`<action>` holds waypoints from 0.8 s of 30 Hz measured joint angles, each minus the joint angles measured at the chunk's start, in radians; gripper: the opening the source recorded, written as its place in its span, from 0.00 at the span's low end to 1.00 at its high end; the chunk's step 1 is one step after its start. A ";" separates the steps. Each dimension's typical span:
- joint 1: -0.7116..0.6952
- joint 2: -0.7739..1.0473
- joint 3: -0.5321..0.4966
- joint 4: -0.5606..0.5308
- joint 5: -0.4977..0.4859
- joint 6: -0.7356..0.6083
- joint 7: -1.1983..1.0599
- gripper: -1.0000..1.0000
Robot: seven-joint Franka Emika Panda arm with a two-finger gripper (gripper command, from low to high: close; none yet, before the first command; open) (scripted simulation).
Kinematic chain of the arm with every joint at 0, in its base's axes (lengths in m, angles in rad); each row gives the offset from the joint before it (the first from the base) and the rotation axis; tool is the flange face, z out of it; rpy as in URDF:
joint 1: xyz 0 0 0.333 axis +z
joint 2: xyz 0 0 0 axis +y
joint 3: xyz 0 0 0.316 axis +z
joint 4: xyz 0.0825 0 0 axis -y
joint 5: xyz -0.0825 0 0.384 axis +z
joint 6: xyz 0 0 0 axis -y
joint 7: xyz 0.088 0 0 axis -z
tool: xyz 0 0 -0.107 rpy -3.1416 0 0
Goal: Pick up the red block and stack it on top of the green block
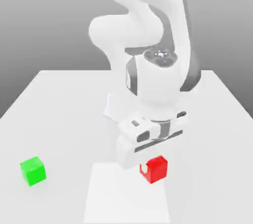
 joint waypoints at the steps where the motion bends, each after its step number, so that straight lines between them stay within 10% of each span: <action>1: -0.025 -0.005 -0.015 0.004 0.002 -0.009 0.030 0.00; 18: -0.500 -0.035 -0.217 0.095 0.008 -0.129 0.628 0.00; 24: -0.552 0.134 -0.178 0.110 0.091 0.021 0.616 0.00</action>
